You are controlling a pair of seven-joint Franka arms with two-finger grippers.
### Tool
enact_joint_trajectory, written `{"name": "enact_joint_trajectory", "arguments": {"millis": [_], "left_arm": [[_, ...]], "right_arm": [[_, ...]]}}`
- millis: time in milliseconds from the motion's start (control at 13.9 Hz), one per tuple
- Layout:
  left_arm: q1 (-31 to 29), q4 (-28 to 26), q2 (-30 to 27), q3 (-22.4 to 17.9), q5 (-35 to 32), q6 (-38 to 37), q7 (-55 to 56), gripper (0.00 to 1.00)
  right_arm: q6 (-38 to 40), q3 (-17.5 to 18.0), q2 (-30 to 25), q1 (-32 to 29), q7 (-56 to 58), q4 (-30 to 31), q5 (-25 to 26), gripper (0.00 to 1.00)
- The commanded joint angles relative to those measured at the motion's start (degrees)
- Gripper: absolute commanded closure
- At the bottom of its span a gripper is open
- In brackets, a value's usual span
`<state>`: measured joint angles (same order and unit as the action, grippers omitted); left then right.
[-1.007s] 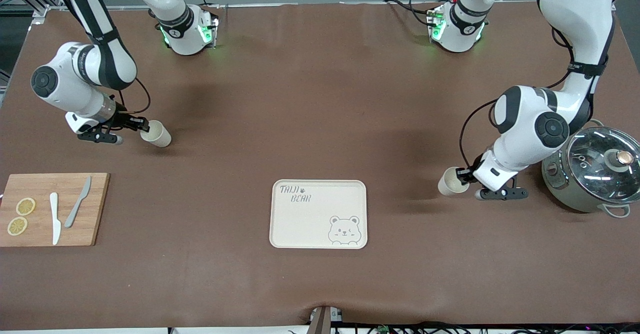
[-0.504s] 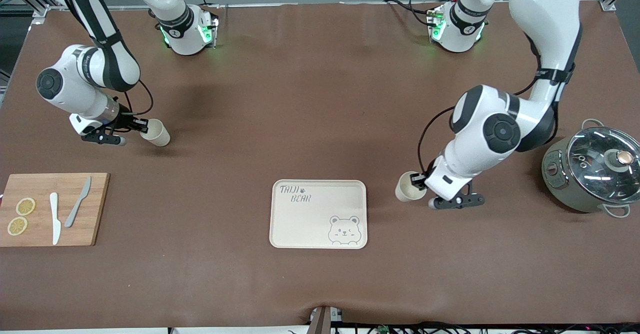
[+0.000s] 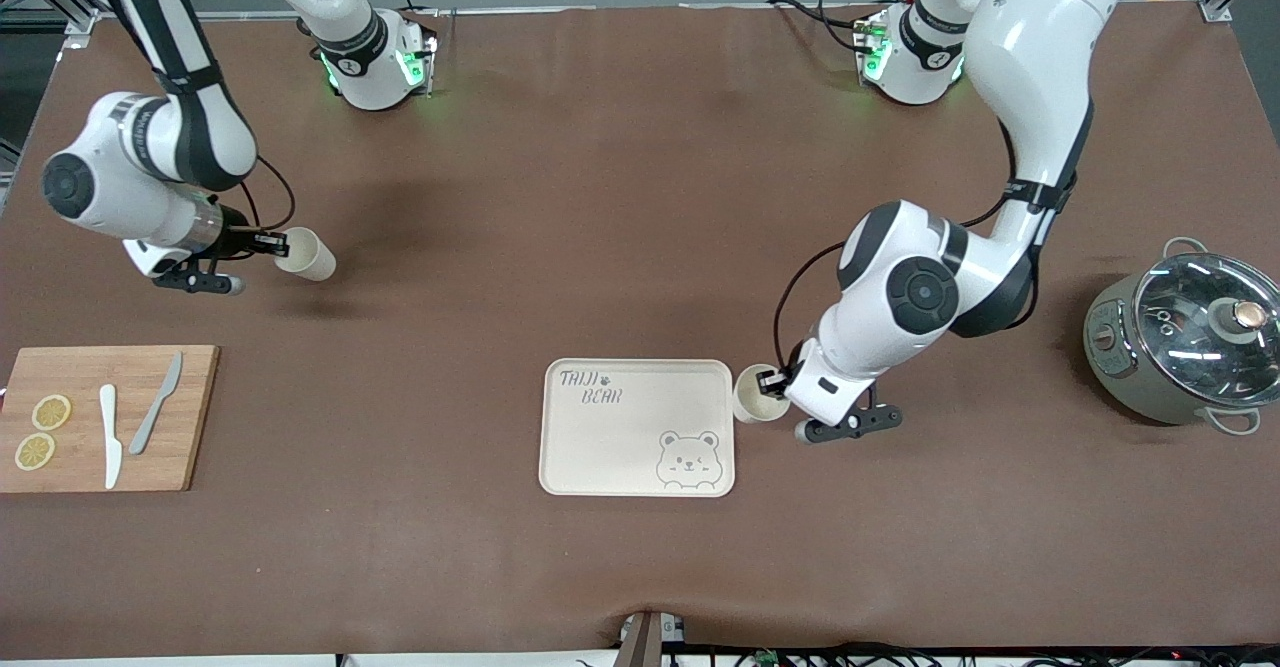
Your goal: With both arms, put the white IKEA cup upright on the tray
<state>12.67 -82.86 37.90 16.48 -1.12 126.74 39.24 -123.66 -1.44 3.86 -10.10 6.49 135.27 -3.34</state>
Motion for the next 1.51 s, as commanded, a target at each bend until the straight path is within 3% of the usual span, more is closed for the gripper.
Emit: {"name": "enact_joint_trajectory", "arguments": {"millis": [0, 288, 647, 719, 863, 935, 1007, 1079, 1439], "left_arm": [[3.1, 6.0, 4.3, -1.7, 0.1, -1.2, 5.7, 1.0], [9.5, 6.7, 6.6, -6.7, 0.1, -0.9, 9.8, 1.0], [10.5, 6.7, 8.7, -7.3, 0.2, -0.8, 10.2, 1.0], [10.7, 6.7, 9.1, -7.3, 0.2, -0.7, 10.3, 0.93], [10.6, 6.7, 9.5, -7.3, 0.2, 0.4, 10.2, 0.69], [10.7, 6.7, 9.7, -7.3, 0.1, 1.0, 10.1, 0.45], [10.7, 6.7, 9.8, -7.4, -0.1, 1.8, 9.9, 0.06], [10.8, 6.7, 9.7, -7.6, -0.3, 2.0, 9.8, 0.0], [7.6, 6.3, 2.0, -8.2, -1.6, 0.9, 9.7, 0.0]], "right_arm": [[12.7, 0.2, -0.2, -0.5, -0.3, -11.8, 0.2, 1.0], [20.0, 0.3, 0.3, 0.9, -0.3, -22.6, 0.0, 1.0], [20.7, 0.3, 3.5, 6.8, -6.9, -28.2, -0.1, 1.0], [20.7, 0.3, 4.7, 8.4, -9.2, -29.3, -0.2, 1.0], [20.6, 0.4, 6.9, 12.2, -14.9, -31.7, -0.4, 1.0], [20.6, 0.4, 8.1, 13.6, -17.7, -33.0, -1.5, 1.0], [20.6, 0.3, 9.6, 14.7, -20.7, -34.3, -4.8, 1.0], [20.5, 0.3, 11.3, 15.6, -23.1, -35.7, -7.1, 1.0], [19.3, 0.4, 21.9, 23.0, -38.8, -45.2, -7.9, 1.0]]}}
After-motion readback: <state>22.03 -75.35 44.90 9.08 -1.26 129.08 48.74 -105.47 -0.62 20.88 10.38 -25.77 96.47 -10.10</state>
